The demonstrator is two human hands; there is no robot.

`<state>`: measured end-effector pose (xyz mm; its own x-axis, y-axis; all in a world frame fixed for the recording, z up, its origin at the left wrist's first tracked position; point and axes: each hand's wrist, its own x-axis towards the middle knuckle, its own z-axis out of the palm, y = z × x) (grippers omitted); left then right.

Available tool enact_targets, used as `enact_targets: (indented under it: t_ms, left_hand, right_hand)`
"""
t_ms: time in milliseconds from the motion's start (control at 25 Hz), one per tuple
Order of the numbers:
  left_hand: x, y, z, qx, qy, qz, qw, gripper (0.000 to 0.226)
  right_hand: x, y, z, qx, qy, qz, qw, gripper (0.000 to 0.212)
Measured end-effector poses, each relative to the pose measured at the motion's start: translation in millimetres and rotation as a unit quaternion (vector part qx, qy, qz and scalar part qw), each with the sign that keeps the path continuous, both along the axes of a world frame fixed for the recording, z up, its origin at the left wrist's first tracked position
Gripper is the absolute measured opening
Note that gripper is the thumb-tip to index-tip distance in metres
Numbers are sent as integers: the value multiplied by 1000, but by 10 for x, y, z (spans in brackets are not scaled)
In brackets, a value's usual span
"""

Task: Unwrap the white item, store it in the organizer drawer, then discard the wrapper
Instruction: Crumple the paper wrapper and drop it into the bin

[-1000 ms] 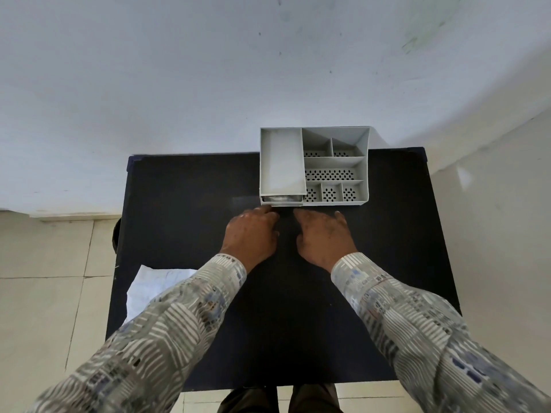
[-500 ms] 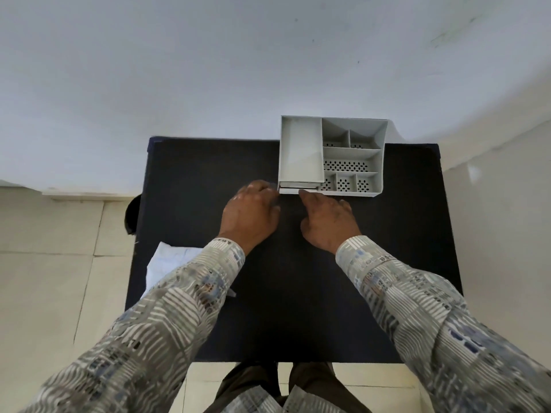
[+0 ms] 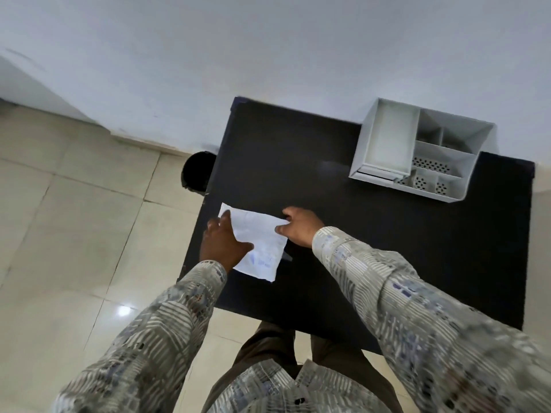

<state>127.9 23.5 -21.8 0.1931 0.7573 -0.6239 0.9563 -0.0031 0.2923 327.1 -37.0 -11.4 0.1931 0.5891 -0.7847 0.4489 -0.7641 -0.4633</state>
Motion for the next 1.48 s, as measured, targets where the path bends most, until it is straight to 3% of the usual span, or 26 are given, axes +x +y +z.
enact_targets:
  t_ms: [80,200,280,360,440,600,680,800,840,880,1000,1080,1160,1320,1400,1480]
  left_hand:
    - [-77,-88,-93,-31,-6,22,999,110]
    - [-134,-144,-167,-31,-25,42,998,114]
    - [-166,-188,-76,-72,-125,130,981,105]
    - [-197,-252,126,-162,-296,249,908,74]
    - [-224,-327,383,-223,-413,317,824,41]
    - [-244,-438,804,-174,-475,398,765,33]
    - [-280,-453,974,-157,-522,449,708,41]
    - [-359,-540,1303,-187,-596,515,586,41]
    - [-357,-611,1419,-203,-614,502,574,36]
    - [-366,-708,1526,-206,-613,482,592,33]
    - [-381,-963,1681,-160,-498,445,727,20]
    - [-460,-1067,1724,-127,-446,423,779,19]
    - [-602,-1056,1778,-106,-456,422,777,24]
    - [-1001,-793,1928,-101,-537,422,723,21]
    - [-1283,-547,1912,-66,-519,399,753,23]
    - [-1656,-205,1851,-48,-501,420,755,25]
  right_hand:
    - [-187,20,-132,-16,-14,22,1000,47]
    - [-429,14,-198,-17,38,-13,999,20]
    - [-550,-20,-90,5,116,-76,990,20]
    - [-606,-38,85,28,216,-151,964,26]
    - [-613,-54,342,50,289,-193,936,27]
    - [-469,-141,960,110,377,-150,907,27]
    - [-377,-225,1168,169,342,-122,916,32]
    - [-337,-401,1386,227,192,-53,953,55]
    - [-384,-460,1437,228,173,-27,958,60]
    - [-463,-526,1494,232,184,-5,955,61]
    - [-726,-664,1567,267,212,2,940,38]
    - [-886,-672,1579,299,201,-29,932,25]
    - [-1027,-582,1575,306,175,-51,934,19]
    - [-1385,-182,1564,311,85,-84,943,19]
    - [-1696,64,1561,319,42,-61,945,24]
    - [-2128,309,1574,332,11,-22,943,31]
